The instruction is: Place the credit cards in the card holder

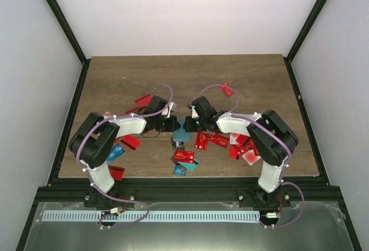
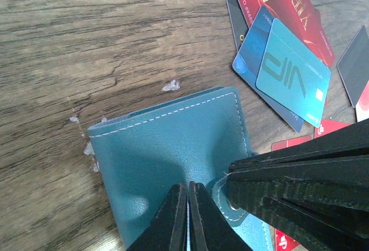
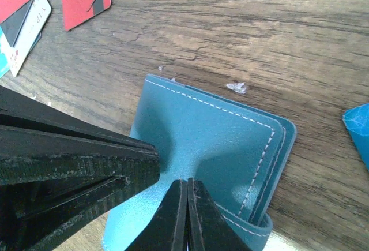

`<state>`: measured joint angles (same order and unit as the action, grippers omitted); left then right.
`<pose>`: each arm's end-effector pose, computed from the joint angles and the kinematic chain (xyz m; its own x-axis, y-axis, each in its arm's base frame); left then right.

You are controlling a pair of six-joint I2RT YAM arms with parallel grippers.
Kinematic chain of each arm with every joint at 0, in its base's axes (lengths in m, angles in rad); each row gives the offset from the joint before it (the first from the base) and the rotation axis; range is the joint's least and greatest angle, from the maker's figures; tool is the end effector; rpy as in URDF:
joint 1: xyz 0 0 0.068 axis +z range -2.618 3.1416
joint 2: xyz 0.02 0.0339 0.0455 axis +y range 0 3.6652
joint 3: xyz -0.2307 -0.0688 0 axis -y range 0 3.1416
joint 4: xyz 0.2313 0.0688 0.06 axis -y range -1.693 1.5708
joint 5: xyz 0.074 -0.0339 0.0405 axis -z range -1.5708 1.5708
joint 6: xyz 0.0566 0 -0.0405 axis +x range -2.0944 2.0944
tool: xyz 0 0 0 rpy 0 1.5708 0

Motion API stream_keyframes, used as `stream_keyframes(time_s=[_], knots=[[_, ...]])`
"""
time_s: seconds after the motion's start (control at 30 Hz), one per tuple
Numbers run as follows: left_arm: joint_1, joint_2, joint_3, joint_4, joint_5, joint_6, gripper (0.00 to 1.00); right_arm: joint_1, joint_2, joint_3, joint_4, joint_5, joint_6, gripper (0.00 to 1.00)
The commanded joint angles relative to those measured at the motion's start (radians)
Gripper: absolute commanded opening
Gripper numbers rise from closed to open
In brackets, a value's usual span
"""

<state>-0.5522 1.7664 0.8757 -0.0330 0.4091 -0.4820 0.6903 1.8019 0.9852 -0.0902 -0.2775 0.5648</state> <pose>0.2716 -0.1938 0.0972 -0.9196 0.0671 -0.3871 0.2925 0.7747 -0.5607 0.2631 0.2374 0.1094 -0.9104 -0.0842 -0.4050 -0.3022 0.8040 0.5121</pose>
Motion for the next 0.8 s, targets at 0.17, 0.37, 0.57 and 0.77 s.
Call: stream_keyframes(time_s=[0.17,0.37,0.57,0.77], knots=[[-0.008,0.031,0.016,-0.023,-0.003,0.015,0.05,0.022,0.016,-0.075,0.078,0.004,0.037,0.01],[-0.009,0.034,0.016,-0.024,-0.004,0.016,0.05,0.053,-0.002,-0.110,0.082,0.045,0.050,0.01],[-0.008,0.033,0.016,-0.031,-0.013,0.016,0.05,0.114,-0.038,-0.139,0.048,0.111,0.059,0.01],[-0.009,0.041,0.017,-0.034,-0.023,0.010,0.05,0.163,-0.048,-0.154,0.006,0.198,0.066,0.01]])
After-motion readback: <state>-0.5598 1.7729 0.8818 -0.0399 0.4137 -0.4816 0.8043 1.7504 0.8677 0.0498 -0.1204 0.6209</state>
